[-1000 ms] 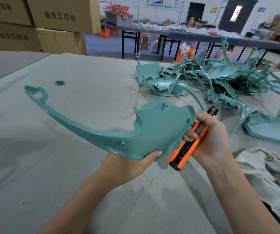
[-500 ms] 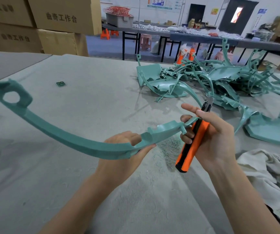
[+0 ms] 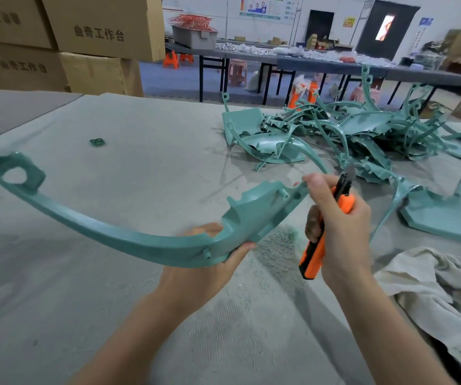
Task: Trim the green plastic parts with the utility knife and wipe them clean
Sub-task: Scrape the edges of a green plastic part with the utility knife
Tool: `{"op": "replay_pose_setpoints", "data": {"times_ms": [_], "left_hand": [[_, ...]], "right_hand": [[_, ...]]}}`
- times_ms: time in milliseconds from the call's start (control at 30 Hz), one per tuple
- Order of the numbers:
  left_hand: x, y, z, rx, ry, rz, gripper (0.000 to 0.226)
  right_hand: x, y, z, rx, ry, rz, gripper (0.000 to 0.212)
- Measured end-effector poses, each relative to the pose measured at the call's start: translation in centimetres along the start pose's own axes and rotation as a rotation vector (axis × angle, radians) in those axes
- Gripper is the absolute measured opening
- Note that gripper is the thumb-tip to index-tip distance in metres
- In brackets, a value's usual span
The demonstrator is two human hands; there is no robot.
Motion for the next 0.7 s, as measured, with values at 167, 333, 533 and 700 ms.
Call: {"op": "replay_pose_setpoints", "data": {"times_ms": [167, 333, 533, 700], "left_hand": [[0.2, 0.6, 0.2, 0.063, -0.057, 0.051, 0.041], [-0.2, 0.2, 0.3, 0.003, -0.007, -0.025, 0.036], [0.4, 0.4, 0.3, 0.052, -0.128, 0.034, 0.036], [1.1, 1.6, 0.6, 0.251, -0.259, 0.222, 0.035]], "right_hand": [[0.1, -0.3, 0.0, -0.021, -0.016, 0.060, 0.044], [0.5, -2.0, -0.4, -0.215, -0.164, 0.149, 0.022], [1.9, -1.6, -0.6, -0.057, -0.316, 0.125, 0.019], [1.9, -0.4, -0.6, 0.092, -0.302, 0.207, 0.012]]}}
Point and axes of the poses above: each hand's wrist, its own z-axis away from the middle knuckle, its own y-axis out of the palm, x = y × z, the point moved 7 cm from there along -z, towards the middle knuckle, and after that the axes turned 3 degrees about -y, right-handed, at the moved point
